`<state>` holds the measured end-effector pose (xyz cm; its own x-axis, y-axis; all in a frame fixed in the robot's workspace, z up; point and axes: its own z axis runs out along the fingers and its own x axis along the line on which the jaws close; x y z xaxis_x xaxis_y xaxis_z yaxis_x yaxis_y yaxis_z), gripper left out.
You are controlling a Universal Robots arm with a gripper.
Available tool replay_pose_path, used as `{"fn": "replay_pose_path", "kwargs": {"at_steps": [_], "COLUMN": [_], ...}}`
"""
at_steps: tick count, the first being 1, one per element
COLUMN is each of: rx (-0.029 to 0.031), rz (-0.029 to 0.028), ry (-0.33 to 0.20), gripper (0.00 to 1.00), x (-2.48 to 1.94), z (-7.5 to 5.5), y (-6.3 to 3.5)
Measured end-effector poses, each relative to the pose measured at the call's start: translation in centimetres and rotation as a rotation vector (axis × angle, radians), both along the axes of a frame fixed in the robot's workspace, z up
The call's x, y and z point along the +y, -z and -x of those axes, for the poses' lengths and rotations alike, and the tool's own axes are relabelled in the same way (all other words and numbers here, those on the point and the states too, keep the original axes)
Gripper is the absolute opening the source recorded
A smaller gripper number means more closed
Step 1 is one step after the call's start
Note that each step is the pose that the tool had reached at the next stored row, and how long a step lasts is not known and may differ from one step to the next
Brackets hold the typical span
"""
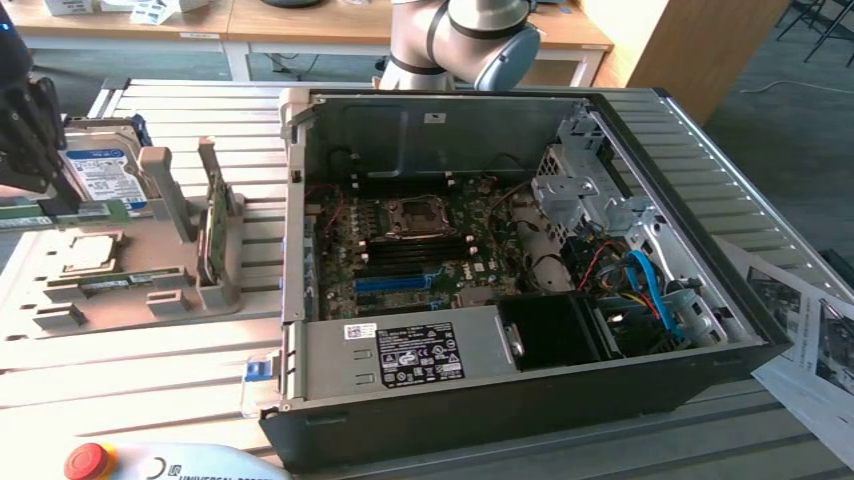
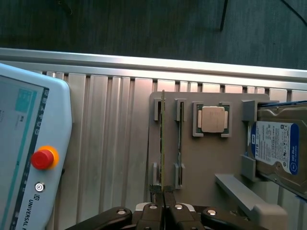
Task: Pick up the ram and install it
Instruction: 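Pick up the ram and move it above insertion slot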
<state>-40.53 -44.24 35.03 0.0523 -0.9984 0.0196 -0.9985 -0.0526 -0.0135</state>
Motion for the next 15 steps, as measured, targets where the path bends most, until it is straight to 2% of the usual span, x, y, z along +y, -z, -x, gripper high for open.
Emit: {"fn": "replay_pose_path", "kwargs": {"at_steps": [15], "rx": [-0.0001], "rz": [-0.0001], "ry": [0.000], "gripper": [0.12], "x": [0.00], "z": [0.0], "y": [-2.23]}}
